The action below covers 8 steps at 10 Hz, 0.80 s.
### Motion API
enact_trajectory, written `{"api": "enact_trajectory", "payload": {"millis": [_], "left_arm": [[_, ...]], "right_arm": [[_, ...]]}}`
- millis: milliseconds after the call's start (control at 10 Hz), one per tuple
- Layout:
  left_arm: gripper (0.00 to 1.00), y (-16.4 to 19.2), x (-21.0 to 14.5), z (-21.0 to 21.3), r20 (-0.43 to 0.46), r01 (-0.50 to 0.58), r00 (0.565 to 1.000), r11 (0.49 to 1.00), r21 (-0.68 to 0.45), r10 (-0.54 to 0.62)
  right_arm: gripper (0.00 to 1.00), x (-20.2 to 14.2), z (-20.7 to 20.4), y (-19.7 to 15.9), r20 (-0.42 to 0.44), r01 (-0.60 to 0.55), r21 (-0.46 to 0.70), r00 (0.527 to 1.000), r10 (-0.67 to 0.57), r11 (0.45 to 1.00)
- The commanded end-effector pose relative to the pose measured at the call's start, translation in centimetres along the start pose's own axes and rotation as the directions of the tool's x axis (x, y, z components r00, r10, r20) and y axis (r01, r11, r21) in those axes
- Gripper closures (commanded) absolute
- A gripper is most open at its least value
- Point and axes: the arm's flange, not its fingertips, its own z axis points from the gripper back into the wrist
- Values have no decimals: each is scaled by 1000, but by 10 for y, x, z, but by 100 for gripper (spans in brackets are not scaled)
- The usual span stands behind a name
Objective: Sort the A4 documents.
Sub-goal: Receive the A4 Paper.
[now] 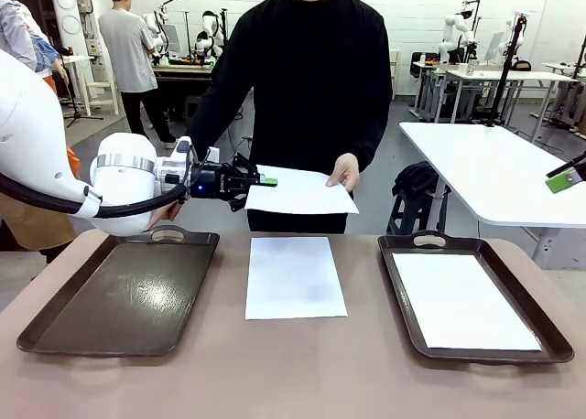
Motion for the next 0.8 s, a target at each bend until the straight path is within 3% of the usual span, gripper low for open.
{"api": "enact_trajectory", "payload": {"millis": [0,400,500,600,700], "left_arm": [[100,3,2,4,1,41,999,997,-59,-41],[100,-1,4,6,2,24,1000,998,-57,-24],[100,-5,-2,10,-57,43,997,997,-67,-47],[100,-1,2,5,-2,18,1000,999,-28,-18],[100,-1,2,5,-2,18,1000,999,-28,-18]], "right_arm": [[0,0,-1,0,1,0,-2,1000,0,1000],[0,0,-1,0,1,0,-2,1000,0,1000],[0,0,-1,0,1,0,-2,1000,0,1000],[0,0,-1,0,1,0,-2,1000,0,1000],[0,0,-1,0,1,0,-2,1000,0,1000]]}}
